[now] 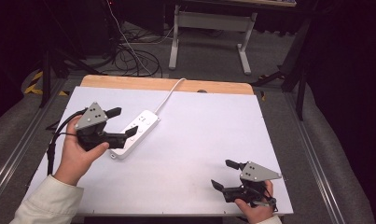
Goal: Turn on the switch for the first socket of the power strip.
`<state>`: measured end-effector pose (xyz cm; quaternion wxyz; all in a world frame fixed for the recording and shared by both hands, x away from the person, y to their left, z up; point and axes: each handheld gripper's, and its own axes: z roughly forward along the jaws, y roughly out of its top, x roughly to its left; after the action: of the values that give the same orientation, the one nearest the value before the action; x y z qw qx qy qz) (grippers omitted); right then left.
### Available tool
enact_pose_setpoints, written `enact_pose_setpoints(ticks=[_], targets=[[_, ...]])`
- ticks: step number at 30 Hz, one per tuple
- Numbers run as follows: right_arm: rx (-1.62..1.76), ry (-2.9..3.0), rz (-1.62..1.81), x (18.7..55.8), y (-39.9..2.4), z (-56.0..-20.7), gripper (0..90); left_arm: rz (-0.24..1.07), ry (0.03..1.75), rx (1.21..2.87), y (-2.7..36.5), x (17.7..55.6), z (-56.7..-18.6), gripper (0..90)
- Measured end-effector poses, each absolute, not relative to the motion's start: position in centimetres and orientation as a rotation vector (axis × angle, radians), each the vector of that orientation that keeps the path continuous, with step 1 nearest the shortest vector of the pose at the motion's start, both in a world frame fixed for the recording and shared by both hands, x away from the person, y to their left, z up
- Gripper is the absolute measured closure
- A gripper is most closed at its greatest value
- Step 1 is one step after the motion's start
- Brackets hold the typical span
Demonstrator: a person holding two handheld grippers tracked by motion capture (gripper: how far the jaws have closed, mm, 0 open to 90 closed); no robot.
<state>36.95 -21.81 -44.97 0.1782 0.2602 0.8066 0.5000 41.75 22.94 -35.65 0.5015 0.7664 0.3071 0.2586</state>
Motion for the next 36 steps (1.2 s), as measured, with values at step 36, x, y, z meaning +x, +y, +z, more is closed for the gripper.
enact_pose_setpoints(ticks=[36], targets=[[0.734, 2.298, 1.426, 36.9, -21.8, -45.0, 17.8, 0.543, 0.709, 1.869, 29.8, 34.9, -44.3, 9.1]])
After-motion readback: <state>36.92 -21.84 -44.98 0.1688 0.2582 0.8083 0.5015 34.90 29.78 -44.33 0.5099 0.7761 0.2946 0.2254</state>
